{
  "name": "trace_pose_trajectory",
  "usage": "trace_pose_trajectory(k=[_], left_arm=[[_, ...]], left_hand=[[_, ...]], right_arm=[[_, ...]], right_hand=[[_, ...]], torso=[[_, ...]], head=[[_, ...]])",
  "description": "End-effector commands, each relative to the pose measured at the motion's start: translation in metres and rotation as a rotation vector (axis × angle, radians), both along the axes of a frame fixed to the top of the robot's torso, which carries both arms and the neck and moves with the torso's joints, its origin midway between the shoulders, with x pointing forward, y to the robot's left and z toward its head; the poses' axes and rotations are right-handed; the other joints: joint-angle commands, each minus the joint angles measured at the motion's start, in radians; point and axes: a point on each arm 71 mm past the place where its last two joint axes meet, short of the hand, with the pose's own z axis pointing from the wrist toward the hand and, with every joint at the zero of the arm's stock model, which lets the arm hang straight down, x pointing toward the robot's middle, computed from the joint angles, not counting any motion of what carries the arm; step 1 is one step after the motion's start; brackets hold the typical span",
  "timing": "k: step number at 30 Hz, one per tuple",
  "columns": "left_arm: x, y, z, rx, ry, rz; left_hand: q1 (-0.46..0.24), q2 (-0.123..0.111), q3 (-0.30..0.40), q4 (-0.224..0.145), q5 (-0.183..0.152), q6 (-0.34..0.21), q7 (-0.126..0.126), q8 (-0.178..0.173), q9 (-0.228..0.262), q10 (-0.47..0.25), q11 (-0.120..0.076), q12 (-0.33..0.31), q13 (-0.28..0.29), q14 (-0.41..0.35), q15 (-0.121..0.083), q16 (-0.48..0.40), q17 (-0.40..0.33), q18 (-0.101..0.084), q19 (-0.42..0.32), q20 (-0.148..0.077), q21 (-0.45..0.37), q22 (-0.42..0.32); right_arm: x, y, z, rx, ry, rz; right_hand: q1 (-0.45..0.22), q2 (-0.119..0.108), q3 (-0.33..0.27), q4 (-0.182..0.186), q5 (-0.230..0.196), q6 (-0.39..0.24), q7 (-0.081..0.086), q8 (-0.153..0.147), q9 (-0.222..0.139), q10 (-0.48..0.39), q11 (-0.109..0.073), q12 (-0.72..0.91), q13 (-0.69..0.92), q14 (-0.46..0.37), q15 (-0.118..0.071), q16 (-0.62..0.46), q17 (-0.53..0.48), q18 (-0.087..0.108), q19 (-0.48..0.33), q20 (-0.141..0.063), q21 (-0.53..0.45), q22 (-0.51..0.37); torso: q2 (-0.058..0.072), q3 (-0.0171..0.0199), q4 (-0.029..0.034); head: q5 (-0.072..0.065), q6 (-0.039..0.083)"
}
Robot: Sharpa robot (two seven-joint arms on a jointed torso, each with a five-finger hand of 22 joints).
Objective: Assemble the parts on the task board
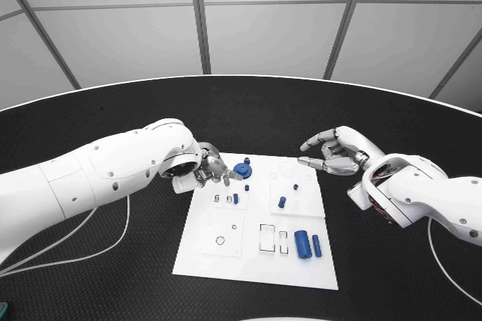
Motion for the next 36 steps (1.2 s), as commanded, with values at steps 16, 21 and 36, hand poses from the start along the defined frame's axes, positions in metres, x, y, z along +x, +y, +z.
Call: trace_pose_trajectory(k=[16,21,36], left_arm=[[0.006,-0.019,-0.005,0.062,0.021,-0.049],[0.006,-0.018,-0.007,0.072,0.034,-0.06],[0.009,-0.017,-0.01,0.09,0.054,-0.066]], left_hand=[[0.004,-0.003,-0.007,0.0,0.001,-0.005,-0.002,0.01,0.005,-0.005,-0.001,0.017,0.013,0.056,-0.008,-0.004,0.083,-0.018,0.002,-0.008,0.01,0.007],[0.008,0.004,-0.006,0.0,0.002,-0.007,-0.002,0.012,0.007,-0.01,-0.001,0.015,0.008,0.056,-0.008,-0.005,0.083,-0.019,0.002,-0.008,0.011,0.009],[0.014,0.009,-0.003,-0.001,0.002,-0.008,-0.003,0.015,0.01,-0.013,-0.001,0.014,0.005,0.056,-0.008,-0.005,0.083,-0.019,0.002,-0.008,0.012,0.011]], right_arm=[[0.0,0.002,0.0,0.001,0.001,0.002],[0.0,0.002,0.0,0.001,0.002,0.002],[0.0,0.002,-0.001,-0.001,0.007,0.002]], right_hand=[[-0.003,-0.01,0.0,0.01,0.006,0.007,-0.002,0.006,0.001,-0.002,-0.003,-0.004,0.083,0.072,-0.007,-0.006,0.116,0.01,-0.006,-0.003,-0.006,0.024],[-0.004,-0.009,-0.001,0.011,0.007,0.007,-0.003,0.007,0.001,-0.002,-0.003,-0.005,0.082,0.072,-0.007,-0.006,0.115,0.01,-0.006,-0.004,-0.007,0.023],[-0.003,-0.008,0.0,0.012,0.009,0.007,-0.003,0.007,0.001,-0.002,-0.004,-0.004,0.083,0.072,-0.007,-0.006,0.117,0.01,-0.005,-0.004,-0.005,0.025]], torso=[[0.006,-0.0008,-0.0012],[0.006,-0.0004,-0.0007],[0.005,0.0,0.0004]], head=[[0.002,-0.011],[0.001,-0.013],[0.002,-0.018]])
